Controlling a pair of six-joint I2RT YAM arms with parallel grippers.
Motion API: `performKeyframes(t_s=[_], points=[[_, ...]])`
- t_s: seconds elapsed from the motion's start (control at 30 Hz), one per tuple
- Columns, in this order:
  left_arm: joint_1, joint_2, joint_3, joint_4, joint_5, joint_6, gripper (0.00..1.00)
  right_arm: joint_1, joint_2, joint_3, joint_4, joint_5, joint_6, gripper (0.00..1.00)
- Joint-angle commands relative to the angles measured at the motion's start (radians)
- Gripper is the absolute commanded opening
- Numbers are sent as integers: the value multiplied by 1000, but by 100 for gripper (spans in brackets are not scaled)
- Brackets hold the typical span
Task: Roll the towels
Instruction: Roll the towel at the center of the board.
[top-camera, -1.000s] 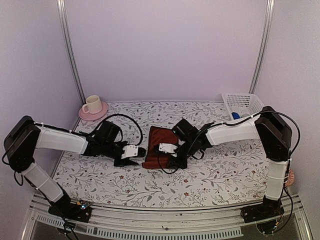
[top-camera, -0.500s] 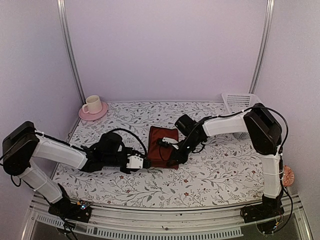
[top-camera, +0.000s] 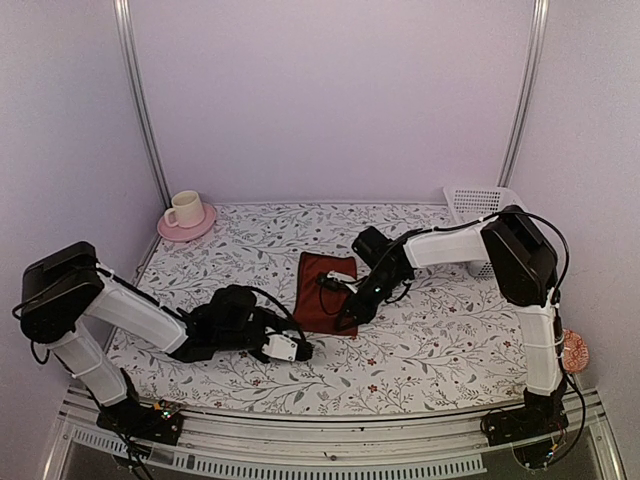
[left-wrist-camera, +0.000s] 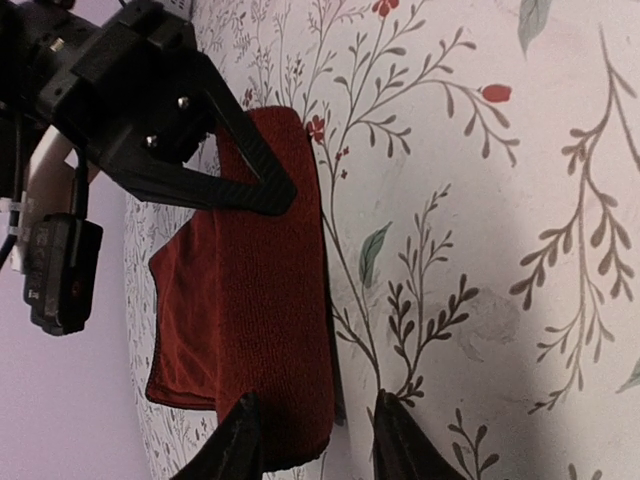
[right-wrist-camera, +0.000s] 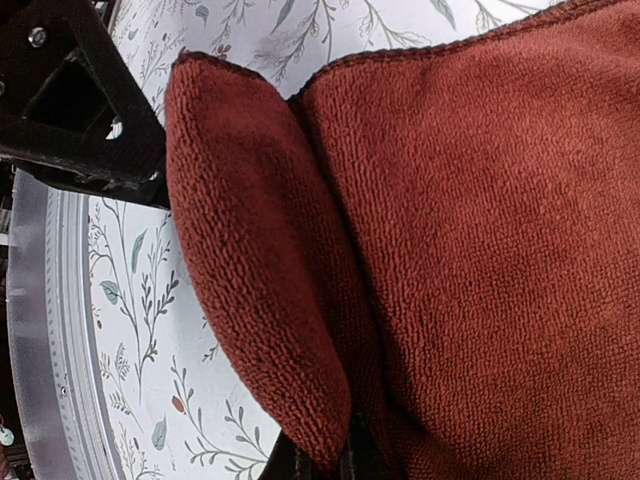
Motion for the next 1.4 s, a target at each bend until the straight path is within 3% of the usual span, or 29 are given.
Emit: performKeyframes(t_s=[0.0, 0.47, 0.7, 0.87, 0.97, 1.07, 1.23, 1.37], points=[[-14, 51, 22, 77, -54, 17, 39, -15, 44, 5, -28, 42, 1, 4], [-11, 192, 63, 86, -140, 22, 37, -39, 65, 9, -31, 16, -9, 5], [-7, 254, 95, 43, -178, 25, 17, -48, 78, 37, -51, 5, -22, 6], [-6, 280, 121, 1, -187, 11, 15, -50, 95, 68, -73, 6, -32, 9], [-6, 271, 129, -32, -172, -3, 0, -51, 93, 73, -78, 13, -38, 14], [-4, 247, 142, -88, -140, -15, 0, -53, 76, 75, -83, 32, -45, 18], [13, 193, 195, -263, -60, -68, 0, -63, -1, 65, -81, 76, -56, 33], [39, 171, 238, -400, 7, -108, 0, -65, -66, 67, -79, 112, -55, 36]])
